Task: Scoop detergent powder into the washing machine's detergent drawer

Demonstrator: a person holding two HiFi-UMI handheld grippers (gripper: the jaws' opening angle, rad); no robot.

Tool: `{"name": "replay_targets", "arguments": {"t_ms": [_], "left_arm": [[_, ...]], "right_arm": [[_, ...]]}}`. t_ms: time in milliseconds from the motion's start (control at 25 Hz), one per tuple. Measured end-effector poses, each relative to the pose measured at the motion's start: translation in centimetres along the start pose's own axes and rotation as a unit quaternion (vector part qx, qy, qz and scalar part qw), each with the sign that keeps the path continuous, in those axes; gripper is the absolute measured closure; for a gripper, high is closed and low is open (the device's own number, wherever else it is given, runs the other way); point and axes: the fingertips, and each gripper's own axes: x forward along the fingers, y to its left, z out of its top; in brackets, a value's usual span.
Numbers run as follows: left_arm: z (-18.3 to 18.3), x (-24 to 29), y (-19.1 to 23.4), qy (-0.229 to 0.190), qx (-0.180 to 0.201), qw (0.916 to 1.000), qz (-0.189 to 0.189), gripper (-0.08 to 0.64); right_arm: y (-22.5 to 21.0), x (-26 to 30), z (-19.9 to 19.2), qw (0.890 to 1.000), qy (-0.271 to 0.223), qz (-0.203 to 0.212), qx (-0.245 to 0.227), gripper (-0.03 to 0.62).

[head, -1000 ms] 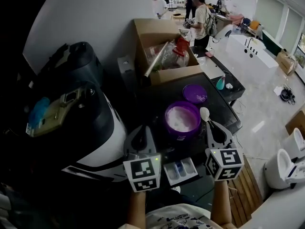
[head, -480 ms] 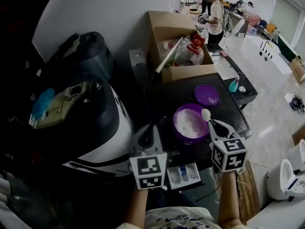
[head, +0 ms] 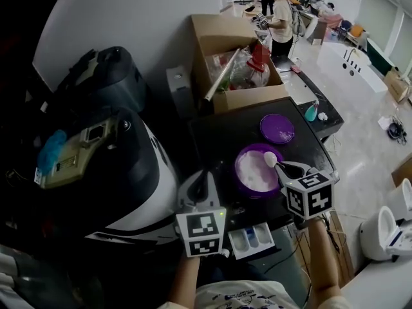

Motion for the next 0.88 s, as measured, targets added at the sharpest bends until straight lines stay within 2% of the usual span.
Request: {"name": "replay_targets", "arguments": {"t_ms": [240,440,880], "left_arm": [[-0.4,0.7,0.0,0.005,-0.003,0.9999,-0.012,0.557],[-0.5,1.0,0.4,0.007,-0.004,0.9999,-0.014,0.557],[-1.1,1.5,0.9,0.013,-0.007,0.9997,-0.017,0.557]], "right_arm": [[0.2,1.5,-0.6,0.998,0.049,0.023,-0.041,0.572],[0.8,2.6,-1.2,0.994,0.084,0.065,-0.04,0.572],[1.6,4.4,-2.4,0.981,0.145,0.079,-0.101,0.572]]}}
